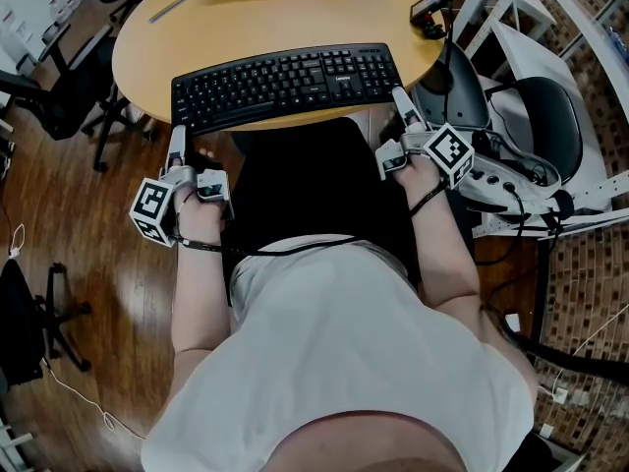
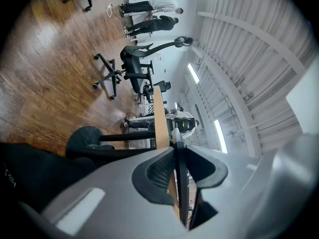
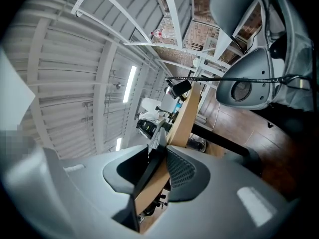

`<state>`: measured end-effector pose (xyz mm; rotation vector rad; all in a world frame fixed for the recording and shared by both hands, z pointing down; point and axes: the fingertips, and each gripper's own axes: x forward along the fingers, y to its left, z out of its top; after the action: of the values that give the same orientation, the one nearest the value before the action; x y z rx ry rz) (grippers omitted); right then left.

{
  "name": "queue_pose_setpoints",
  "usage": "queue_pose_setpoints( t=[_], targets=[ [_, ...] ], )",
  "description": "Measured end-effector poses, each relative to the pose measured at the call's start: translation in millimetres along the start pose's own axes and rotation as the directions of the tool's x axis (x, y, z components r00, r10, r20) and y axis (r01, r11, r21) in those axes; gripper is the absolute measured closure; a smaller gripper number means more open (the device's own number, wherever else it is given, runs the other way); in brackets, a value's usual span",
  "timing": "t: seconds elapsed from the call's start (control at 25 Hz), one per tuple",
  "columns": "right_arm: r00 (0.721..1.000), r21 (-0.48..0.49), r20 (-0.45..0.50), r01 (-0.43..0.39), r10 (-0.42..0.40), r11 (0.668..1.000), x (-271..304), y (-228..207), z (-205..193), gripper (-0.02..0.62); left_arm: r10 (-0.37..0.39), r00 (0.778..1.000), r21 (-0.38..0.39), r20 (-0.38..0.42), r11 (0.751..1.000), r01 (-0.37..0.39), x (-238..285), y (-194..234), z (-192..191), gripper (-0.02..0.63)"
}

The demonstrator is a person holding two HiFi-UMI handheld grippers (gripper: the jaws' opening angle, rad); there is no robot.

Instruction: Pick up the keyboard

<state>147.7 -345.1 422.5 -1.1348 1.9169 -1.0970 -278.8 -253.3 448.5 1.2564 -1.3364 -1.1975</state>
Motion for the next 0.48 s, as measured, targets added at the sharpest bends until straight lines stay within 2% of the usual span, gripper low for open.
queue_pose_setpoints(
  t=[0.48],
  targets=[
    [1.000, 0.035, 0.013, 0.005, -0.005, 0.999, -9.3, -1.9, 0.3, 0.489, -0.007, 1.000, 0.001, -0.001, 1.000, 0.007, -3.9, -0.3, -0.7, 0.311]
  ],
)
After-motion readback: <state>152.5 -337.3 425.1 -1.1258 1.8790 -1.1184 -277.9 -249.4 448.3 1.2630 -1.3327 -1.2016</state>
